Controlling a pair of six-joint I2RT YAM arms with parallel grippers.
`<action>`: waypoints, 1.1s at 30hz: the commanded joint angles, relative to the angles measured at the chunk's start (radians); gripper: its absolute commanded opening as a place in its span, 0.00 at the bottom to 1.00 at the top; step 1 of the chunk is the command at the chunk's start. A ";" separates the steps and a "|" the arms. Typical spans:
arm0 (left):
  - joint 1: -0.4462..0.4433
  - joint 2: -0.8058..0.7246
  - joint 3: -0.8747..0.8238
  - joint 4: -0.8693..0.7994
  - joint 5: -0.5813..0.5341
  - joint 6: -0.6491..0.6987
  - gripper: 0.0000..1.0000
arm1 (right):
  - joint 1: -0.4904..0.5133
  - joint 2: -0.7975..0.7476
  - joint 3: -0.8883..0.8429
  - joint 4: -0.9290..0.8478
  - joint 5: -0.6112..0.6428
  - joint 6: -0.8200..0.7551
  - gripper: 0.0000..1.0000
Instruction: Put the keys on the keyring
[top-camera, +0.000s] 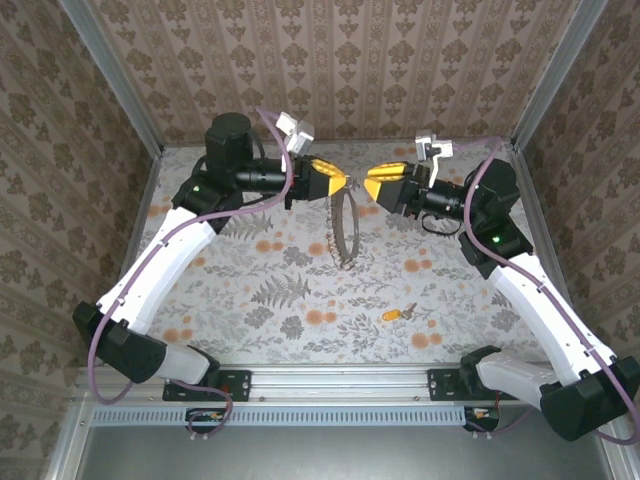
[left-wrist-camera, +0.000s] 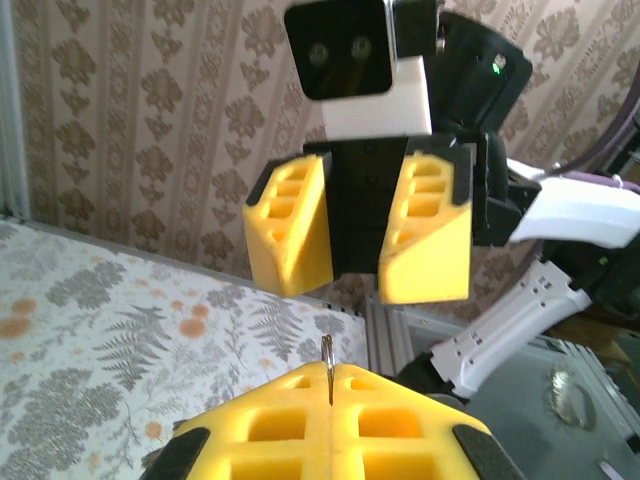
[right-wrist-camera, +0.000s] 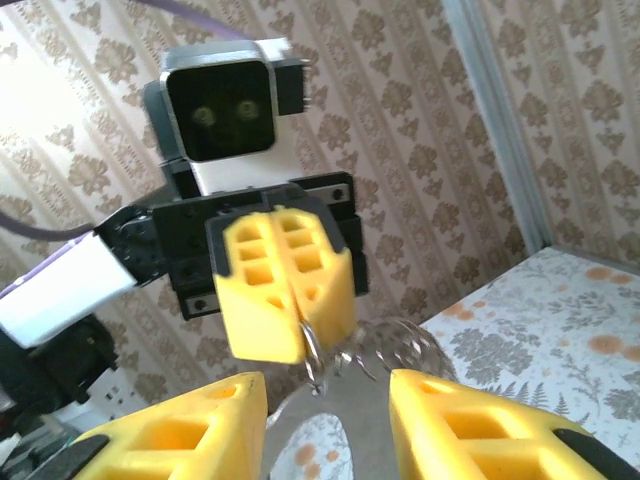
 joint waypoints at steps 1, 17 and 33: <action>0.011 0.011 0.044 -0.117 0.090 0.101 0.00 | -0.002 0.022 0.045 -0.038 -0.102 -0.037 0.39; 0.014 0.036 0.056 -0.128 0.132 0.112 0.00 | 0.056 0.075 0.075 -0.098 -0.128 -0.085 0.32; 0.012 0.052 0.084 -0.121 0.106 0.085 0.00 | 0.074 0.097 0.087 -0.135 -0.108 -0.124 0.00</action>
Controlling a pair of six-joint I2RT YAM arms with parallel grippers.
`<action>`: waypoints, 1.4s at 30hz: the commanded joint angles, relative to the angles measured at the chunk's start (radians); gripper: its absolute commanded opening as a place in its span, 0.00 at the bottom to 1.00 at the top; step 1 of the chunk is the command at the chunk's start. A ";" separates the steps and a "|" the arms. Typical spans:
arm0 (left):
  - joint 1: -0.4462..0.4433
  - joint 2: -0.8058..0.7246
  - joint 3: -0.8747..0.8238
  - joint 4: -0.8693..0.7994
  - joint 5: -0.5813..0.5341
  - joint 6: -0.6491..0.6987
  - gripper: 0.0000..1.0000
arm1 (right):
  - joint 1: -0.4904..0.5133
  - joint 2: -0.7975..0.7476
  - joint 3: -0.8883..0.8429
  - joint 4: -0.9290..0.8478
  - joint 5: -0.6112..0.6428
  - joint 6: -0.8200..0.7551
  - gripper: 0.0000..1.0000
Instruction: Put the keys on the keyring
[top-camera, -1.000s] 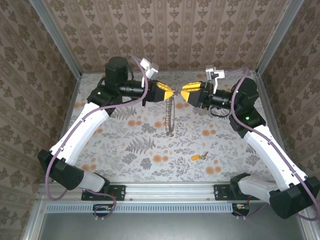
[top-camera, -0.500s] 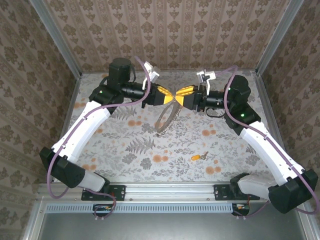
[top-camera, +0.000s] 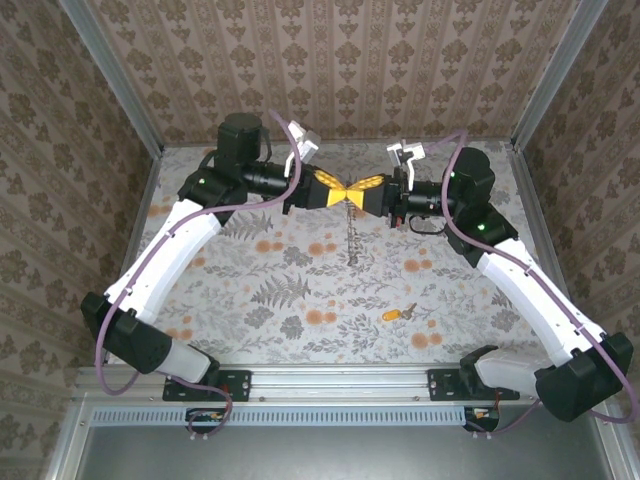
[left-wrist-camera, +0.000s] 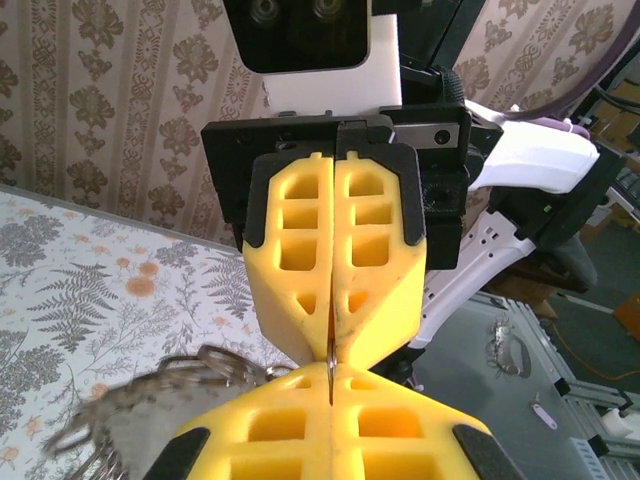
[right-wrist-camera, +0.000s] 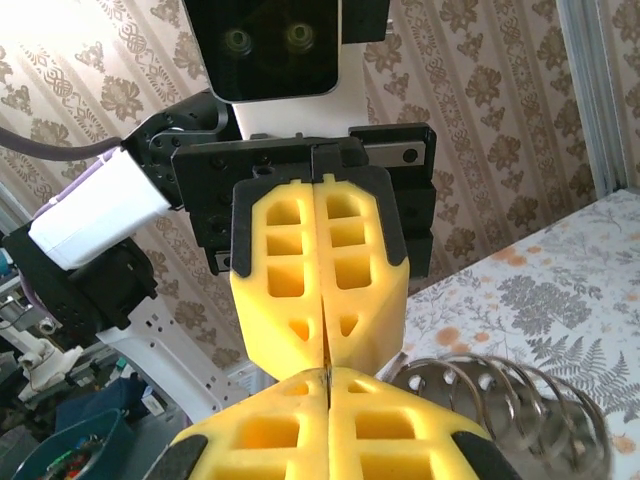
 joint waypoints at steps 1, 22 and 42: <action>0.005 -0.001 0.043 0.030 -0.029 -0.005 0.03 | 0.010 -0.002 0.016 -0.011 0.016 -0.021 0.00; -0.018 -0.216 -0.351 0.651 -0.389 -0.417 0.19 | -0.004 -0.010 -0.165 0.636 0.304 0.326 0.00; -0.081 -0.141 -0.347 0.850 -0.384 -0.490 0.21 | 0.022 0.010 -0.185 0.725 0.363 0.388 0.00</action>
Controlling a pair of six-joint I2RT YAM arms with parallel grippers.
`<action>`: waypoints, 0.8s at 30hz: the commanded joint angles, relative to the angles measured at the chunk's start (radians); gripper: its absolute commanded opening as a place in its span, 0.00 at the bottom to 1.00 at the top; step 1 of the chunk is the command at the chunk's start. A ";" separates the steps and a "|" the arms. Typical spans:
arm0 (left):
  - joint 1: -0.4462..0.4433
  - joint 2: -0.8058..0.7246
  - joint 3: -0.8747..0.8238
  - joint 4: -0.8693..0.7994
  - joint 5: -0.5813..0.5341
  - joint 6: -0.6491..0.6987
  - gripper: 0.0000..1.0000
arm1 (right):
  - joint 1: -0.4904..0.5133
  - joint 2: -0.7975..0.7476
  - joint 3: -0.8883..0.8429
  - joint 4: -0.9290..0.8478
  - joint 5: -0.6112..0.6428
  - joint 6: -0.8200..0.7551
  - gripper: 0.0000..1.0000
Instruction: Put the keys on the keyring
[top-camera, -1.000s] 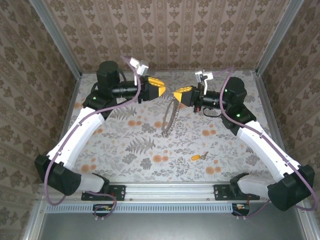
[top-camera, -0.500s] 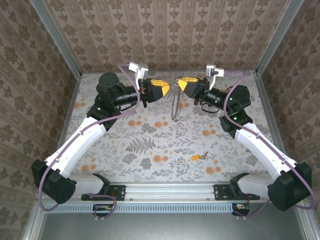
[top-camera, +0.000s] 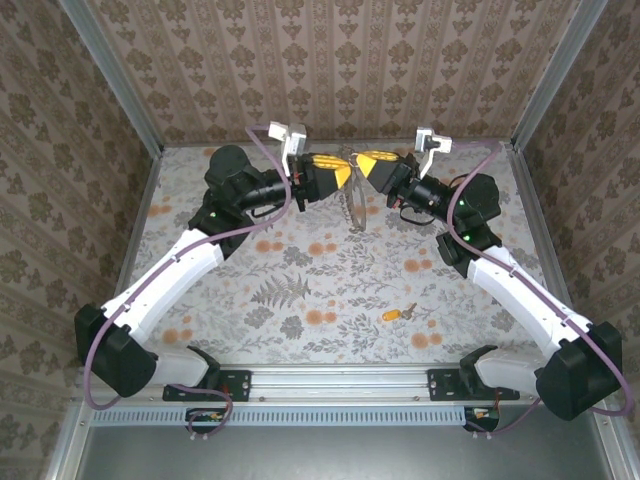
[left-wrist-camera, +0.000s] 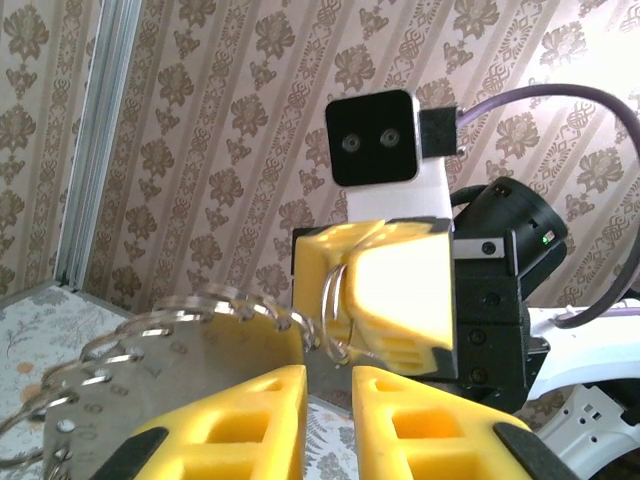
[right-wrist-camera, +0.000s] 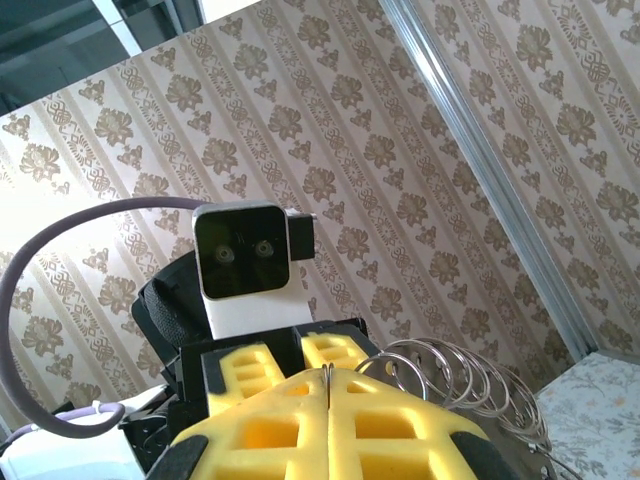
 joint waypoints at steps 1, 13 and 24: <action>-0.008 -0.002 -0.004 0.098 0.011 -0.039 0.21 | 0.005 0.004 -0.002 0.077 0.025 0.013 0.00; -0.008 0.026 -0.002 0.160 0.011 -0.080 0.24 | 0.007 0.001 -0.004 0.086 0.007 0.019 0.00; 0.001 0.024 -0.006 0.178 0.019 -0.099 0.33 | 0.005 -0.008 -0.008 0.081 0.010 0.014 0.00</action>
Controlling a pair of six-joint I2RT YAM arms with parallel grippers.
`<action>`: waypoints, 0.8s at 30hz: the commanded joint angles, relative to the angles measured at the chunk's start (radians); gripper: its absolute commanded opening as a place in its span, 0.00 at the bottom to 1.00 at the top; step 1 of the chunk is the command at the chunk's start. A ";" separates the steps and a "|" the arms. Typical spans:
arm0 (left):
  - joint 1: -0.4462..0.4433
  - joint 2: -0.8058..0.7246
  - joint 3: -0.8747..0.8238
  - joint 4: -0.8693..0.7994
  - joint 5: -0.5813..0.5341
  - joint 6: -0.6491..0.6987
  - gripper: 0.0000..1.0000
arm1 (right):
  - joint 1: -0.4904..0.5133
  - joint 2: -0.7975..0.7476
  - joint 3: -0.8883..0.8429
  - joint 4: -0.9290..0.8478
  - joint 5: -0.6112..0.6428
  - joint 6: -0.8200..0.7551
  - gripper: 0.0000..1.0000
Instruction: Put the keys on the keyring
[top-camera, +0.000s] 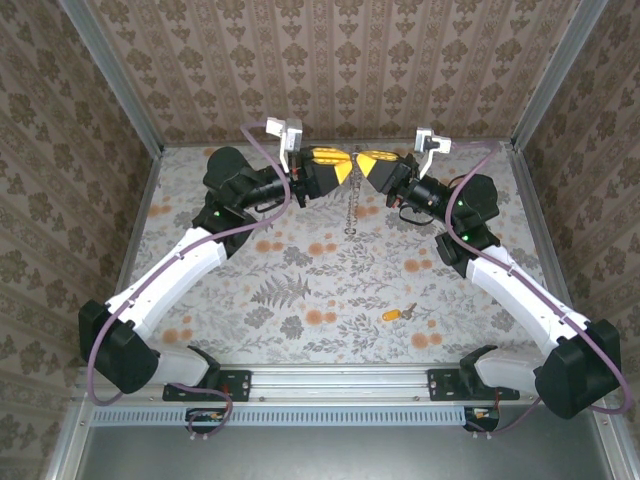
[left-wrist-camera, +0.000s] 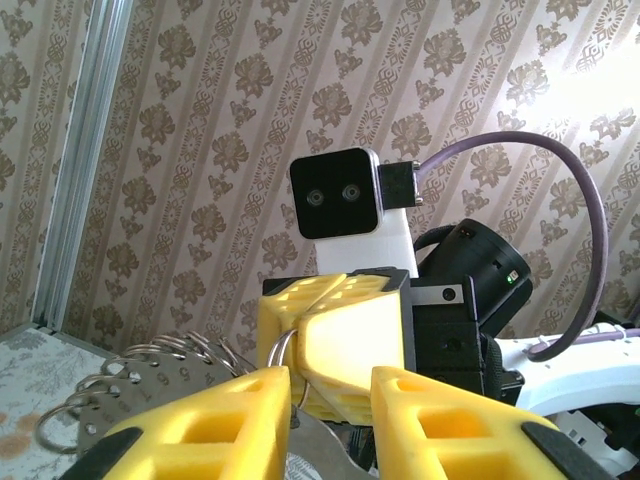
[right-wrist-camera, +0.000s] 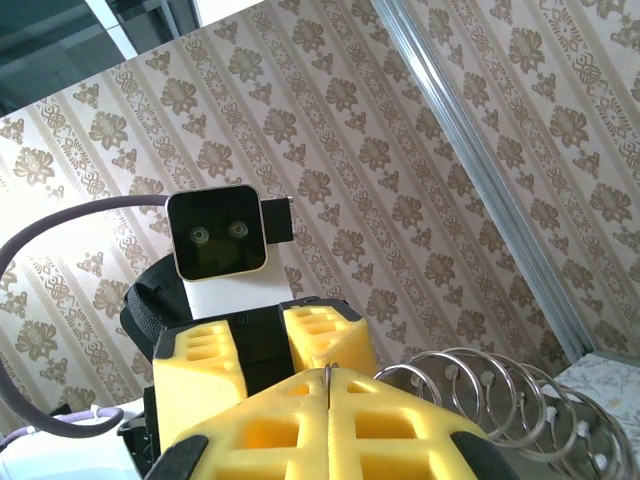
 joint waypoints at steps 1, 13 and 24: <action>0.002 0.005 -0.001 0.048 0.015 -0.033 0.36 | 0.005 -0.016 0.003 0.064 0.002 0.012 0.00; 0.034 -0.010 -0.029 0.101 0.000 -0.083 0.44 | 0.002 -0.022 0.003 0.056 0.009 0.009 0.00; 0.027 0.026 -0.021 0.124 0.017 -0.103 0.39 | 0.002 0.000 0.017 0.081 -0.008 0.031 0.00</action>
